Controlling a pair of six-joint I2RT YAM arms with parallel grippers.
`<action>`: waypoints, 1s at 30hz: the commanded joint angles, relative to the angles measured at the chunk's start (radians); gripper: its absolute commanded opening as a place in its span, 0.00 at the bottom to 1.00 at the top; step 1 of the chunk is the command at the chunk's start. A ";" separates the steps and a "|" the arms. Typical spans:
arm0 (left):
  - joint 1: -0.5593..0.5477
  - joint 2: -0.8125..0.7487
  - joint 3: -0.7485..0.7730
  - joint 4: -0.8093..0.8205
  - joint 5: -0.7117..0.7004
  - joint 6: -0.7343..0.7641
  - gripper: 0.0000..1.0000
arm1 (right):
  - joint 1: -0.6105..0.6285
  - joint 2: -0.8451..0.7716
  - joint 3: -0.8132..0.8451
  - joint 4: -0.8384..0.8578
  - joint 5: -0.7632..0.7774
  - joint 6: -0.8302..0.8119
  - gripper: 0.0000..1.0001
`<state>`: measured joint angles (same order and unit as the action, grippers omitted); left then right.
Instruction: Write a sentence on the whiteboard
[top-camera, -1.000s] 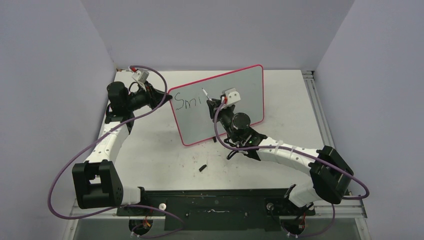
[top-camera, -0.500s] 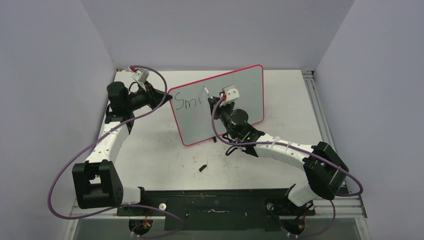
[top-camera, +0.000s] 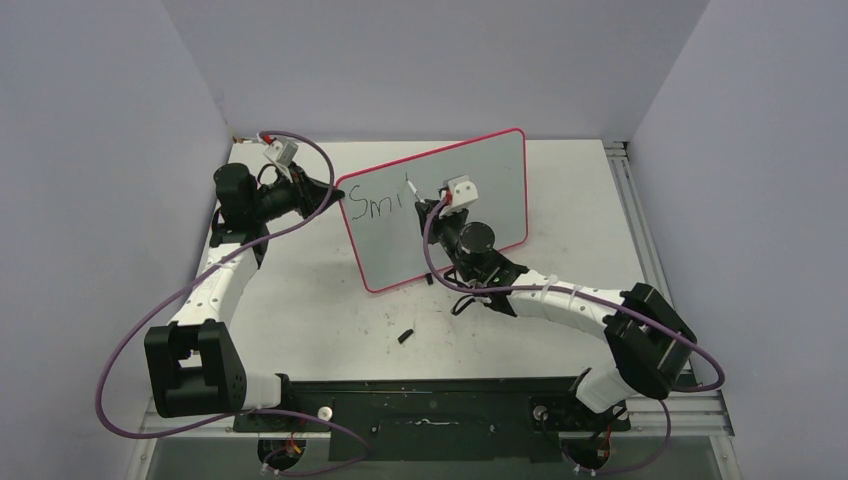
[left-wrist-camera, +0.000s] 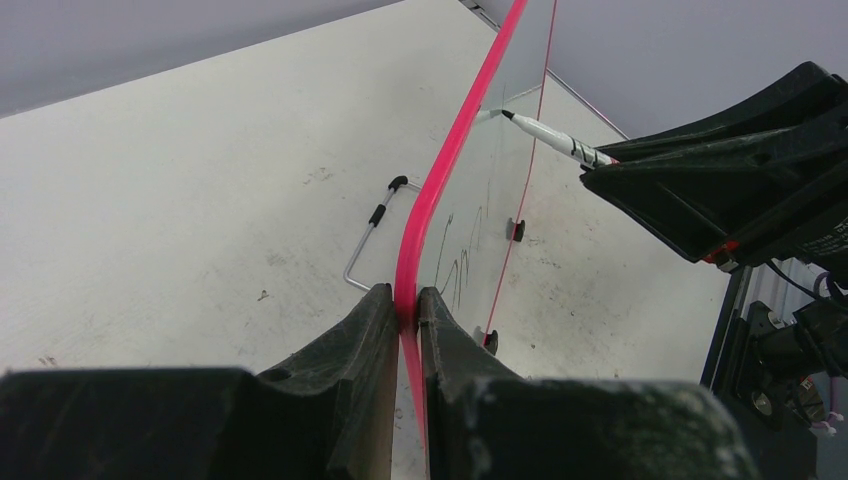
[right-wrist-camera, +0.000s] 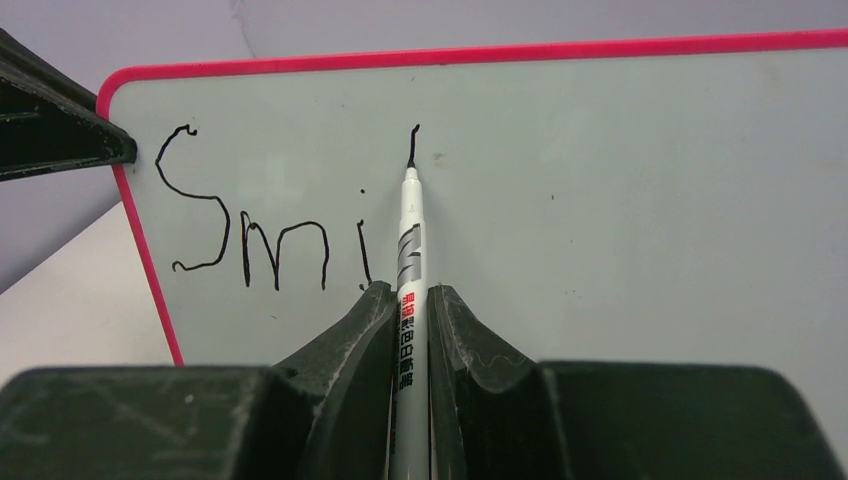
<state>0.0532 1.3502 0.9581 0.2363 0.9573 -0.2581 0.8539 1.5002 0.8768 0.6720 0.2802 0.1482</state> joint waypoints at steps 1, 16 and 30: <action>0.002 -0.028 0.006 0.001 0.019 0.017 0.00 | 0.016 -0.011 -0.030 -0.012 0.004 0.025 0.05; 0.003 -0.029 0.004 0.004 0.020 0.013 0.00 | 0.048 -0.040 -0.122 -0.044 0.034 0.072 0.05; 0.004 -0.031 0.004 0.006 0.021 0.013 0.00 | 0.057 -0.057 -0.124 -0.054 0.052 0.060 0.05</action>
<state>0.0540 1.3502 0.9581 0.2356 0.9577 -0.2581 0.9066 1.4921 0.7441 0.6163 0.2996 0.2150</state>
